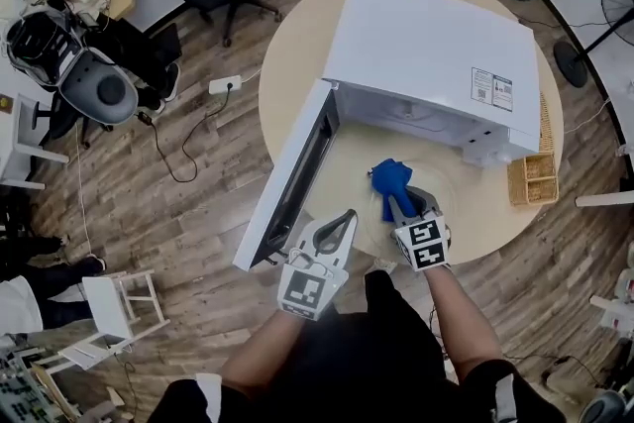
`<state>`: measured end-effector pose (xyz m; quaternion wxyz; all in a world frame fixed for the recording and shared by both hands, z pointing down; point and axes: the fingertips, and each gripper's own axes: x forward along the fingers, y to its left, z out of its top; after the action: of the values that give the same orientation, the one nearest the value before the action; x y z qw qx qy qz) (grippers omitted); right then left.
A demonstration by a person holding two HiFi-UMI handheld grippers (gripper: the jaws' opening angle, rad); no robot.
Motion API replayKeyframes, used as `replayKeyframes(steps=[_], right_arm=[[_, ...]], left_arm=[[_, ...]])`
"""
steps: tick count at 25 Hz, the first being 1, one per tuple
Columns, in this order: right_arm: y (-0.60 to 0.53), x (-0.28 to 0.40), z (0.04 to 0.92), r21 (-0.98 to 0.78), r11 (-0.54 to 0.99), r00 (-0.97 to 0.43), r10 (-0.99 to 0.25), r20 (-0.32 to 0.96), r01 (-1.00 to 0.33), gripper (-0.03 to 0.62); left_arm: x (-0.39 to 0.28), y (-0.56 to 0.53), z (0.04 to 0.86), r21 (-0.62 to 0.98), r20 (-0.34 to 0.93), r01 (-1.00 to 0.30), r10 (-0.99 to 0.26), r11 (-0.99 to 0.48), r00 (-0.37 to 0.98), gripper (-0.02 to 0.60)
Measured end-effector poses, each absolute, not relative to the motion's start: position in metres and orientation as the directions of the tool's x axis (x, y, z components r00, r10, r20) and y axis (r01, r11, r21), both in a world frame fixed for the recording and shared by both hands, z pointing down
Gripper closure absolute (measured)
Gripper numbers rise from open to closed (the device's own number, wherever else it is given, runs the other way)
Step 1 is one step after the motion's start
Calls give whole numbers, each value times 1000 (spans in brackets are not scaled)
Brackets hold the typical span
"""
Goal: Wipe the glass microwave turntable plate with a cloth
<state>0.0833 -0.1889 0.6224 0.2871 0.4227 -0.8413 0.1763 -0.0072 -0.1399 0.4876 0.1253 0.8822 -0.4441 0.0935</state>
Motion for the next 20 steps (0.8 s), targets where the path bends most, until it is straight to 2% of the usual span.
replayKeyframes(steps=[8,20], right_arm=[[-194,66,656,-6,666,-470,-520,714,-746,514],[-205,71,667,49,692,-428,-498,754,-720,510]], left_arm=[[-16,-143,495,120,291,-814,-764,-568,576,575],[-7,-156,492,94,296,-798,-749,-595,593,575]])
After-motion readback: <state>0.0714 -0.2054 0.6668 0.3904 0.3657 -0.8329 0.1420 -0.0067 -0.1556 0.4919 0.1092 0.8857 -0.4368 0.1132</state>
